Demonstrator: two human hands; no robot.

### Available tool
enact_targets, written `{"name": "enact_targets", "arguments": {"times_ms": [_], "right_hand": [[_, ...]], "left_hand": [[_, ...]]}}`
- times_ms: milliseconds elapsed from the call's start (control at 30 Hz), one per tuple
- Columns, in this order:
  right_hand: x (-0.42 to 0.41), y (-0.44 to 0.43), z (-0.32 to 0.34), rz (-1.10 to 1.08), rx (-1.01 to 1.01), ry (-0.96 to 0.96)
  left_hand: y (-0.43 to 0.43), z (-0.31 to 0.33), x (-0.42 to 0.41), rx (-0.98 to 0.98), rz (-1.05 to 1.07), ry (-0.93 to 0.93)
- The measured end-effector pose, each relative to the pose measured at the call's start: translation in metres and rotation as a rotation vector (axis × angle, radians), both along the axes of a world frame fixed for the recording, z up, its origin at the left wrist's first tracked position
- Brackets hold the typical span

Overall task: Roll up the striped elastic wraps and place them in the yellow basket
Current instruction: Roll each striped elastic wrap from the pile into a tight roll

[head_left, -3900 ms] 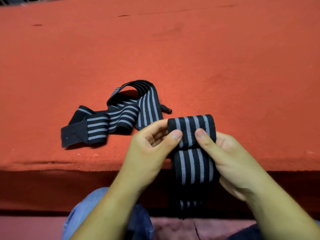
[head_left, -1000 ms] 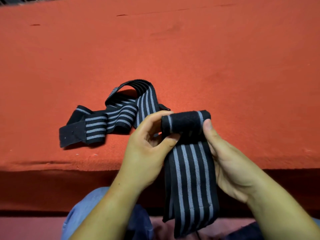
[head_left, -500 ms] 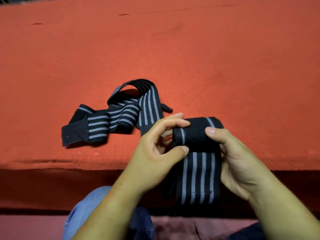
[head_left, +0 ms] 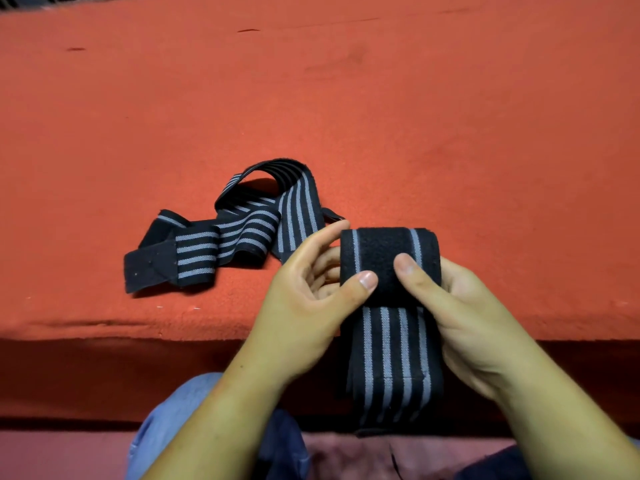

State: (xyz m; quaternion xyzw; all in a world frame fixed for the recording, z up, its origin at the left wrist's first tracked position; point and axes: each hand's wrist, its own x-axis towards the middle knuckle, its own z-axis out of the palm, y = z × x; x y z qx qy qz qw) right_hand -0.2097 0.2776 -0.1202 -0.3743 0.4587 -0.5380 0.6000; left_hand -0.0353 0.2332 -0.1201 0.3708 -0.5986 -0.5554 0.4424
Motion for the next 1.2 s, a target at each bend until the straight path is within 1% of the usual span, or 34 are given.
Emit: {"name": "enact_targets", "arguments": {"times_ms": [133,433,633,733,900,1100,1200], "right_hand": [[0.000,-0.001,-0.001,-0.041,-0.023,0.011],[0.000,0.000,0.005,0.071,0.080,-0.111],[-0.001,0.000,0.008,0.122,0.114,-0.147],[0.000,0.000,0.010,0.143,0.107,-0.162],[0.003,0.001,0.012,0.118,0.102,-0.182],[0.003,0.003,0.019,0.087,0.115,-0.224],[0.004,0.004,0.023,0.079,0.102,-0.208]], "left_hand": [[0.000,-0.001,-0.002,0.032,-0.033,0.036],[0.000,-0.001,-0.001,-0.017,-0.002,0.050],[0.000,-0.001,-0.001,-0.053,-0.006,0.066],[0.000,-0.002,-0.001,-0.082,0.007,0.049],[-0.002,-0.004,-0.001,-0.144,0.036,0.016],[-0.001,-0.004,-0.001,-0.250,0.026,-0.071],[-0.001,-0.004,0.000,-0.245,-0.007,-0.055]]}}
